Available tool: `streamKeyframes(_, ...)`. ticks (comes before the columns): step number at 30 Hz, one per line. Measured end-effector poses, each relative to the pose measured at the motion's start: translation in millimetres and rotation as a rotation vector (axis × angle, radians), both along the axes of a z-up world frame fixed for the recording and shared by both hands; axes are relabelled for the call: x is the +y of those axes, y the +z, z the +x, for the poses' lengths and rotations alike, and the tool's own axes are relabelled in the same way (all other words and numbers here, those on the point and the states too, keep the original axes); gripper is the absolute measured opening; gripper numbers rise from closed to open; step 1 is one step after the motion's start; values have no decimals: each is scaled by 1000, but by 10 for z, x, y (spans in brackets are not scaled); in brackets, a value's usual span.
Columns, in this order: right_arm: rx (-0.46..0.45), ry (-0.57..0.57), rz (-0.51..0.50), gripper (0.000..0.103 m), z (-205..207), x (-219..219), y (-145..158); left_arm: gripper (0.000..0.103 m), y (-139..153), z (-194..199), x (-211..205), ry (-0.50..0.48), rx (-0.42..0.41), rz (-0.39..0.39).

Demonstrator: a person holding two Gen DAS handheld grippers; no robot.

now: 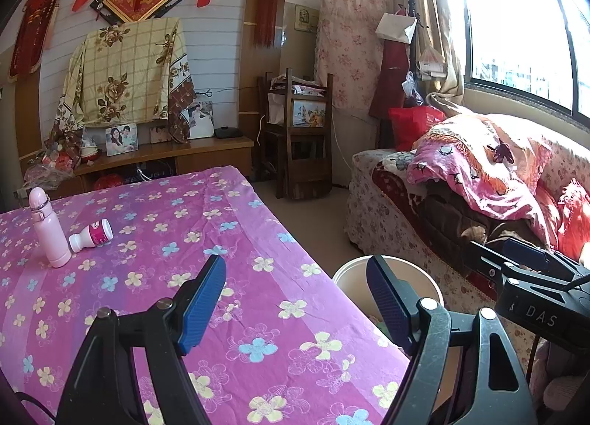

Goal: Collect trash

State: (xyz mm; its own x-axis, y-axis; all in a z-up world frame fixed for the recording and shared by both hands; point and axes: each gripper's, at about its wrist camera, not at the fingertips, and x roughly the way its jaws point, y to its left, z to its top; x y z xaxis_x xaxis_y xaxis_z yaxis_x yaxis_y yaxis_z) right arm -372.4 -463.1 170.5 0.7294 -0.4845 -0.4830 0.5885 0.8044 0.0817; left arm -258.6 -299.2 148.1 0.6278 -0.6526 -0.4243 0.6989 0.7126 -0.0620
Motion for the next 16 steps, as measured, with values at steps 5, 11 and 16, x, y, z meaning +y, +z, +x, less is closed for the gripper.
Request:
streamKeyframes(5, 3, 1, 10, 79, -1, -18, -14, 79, -19, -5, -13, -10, 4, 6)
streamKeyframes(11, 8, -5, 11, 79, -3, -40, -26, 79, -17, 7, -39, -28, 15, 6)
streamKeyframes(16, 21, -2, 14, 79, 35, -39, -64, 79, -51, 25, -27, -31, 19, 12)
